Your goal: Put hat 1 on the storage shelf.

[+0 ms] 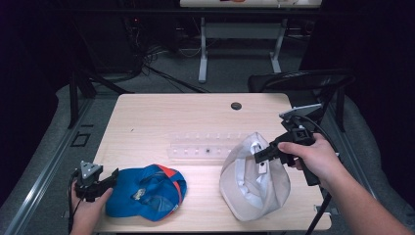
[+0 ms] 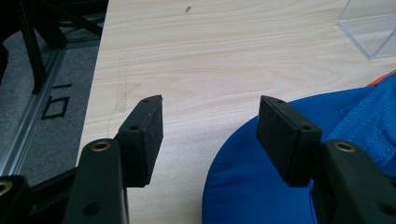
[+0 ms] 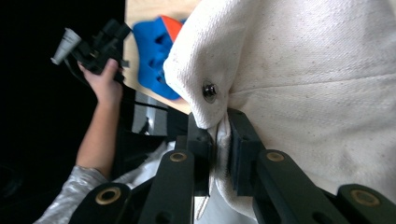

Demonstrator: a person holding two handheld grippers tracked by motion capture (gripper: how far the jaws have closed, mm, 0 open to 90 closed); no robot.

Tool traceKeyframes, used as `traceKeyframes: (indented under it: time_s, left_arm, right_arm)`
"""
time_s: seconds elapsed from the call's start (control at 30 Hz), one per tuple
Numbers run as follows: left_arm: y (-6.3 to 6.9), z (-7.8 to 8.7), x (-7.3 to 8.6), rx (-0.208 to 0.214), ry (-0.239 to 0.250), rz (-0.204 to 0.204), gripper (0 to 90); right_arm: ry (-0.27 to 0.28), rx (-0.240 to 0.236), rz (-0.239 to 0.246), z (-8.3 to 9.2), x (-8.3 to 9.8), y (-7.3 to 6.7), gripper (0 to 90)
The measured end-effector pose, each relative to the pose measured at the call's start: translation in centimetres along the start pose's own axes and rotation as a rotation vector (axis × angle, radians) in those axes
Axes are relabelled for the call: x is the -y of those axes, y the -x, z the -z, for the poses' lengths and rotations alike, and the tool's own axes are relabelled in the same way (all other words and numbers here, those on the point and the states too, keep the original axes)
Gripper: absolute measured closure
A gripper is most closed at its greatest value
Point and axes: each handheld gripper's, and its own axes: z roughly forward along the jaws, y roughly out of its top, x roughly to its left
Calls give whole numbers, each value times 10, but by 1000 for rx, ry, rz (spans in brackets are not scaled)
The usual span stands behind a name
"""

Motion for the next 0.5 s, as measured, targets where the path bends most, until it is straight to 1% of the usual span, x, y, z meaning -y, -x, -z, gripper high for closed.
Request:
traceKeyframes:
  time_s: [0.03, 0.1, 0.13, 0.17, 0.2, 0.23, 0.27, 0.3, 0.37, 0.4, 0.43, 0.5]
  left_arm:
    - [0, 0, 0, 1, 1, 1, 416]
    - [0, 0, 0, 1, 1, 1, 416]
    - [0, 0, 0, 1, 1, 1, 416]
    - [0, 0, 0, 1, 3, 2, 416]
    - [0, 0, 0, 1, 3, 2, 416]
    - [0, 0, 0, 0, 3, 2, 416]
    - [0, 0, 0, 0, 3, 2, 416]
    - [0, 0, 0, 1, 0, 1, 416]
    - [0, 0, 0, 2, 0, 1, 416]
    - [0, 0, 0, 2, 1, 1, 416]
    - [0, 0, 0, 4, 1, 1, 416]
    - [0, 0, 0, 5, 2, 1, 416]
  right_arm:
    - [0, 0, 0, 0, 0, 0, 811]
    - [18, -36, -11, 3, 0, -3, 811]
    - [18, -36, -11, 3, 0, -3, 811]
    - [46, -48, -20, 3, 1, -5, 812]
    - [51, -57, -22, 5, 1, -6, 812]
    - [67, -68, -17, 5, 1, -6, 812]
    - [67, -68, -17, 5, 1, -6, 812]
    - [63, -89, -14, 8, 0, -8, 811]
    - [78, -110, -11, 10, -1, -9, 811]
    - [78, -110, -11, 10, -1, -9, 811]
    - [94, -132, -6, 11, -2, -13, 811]
    - [99, -138, -9, 11, -2, -14, 811]
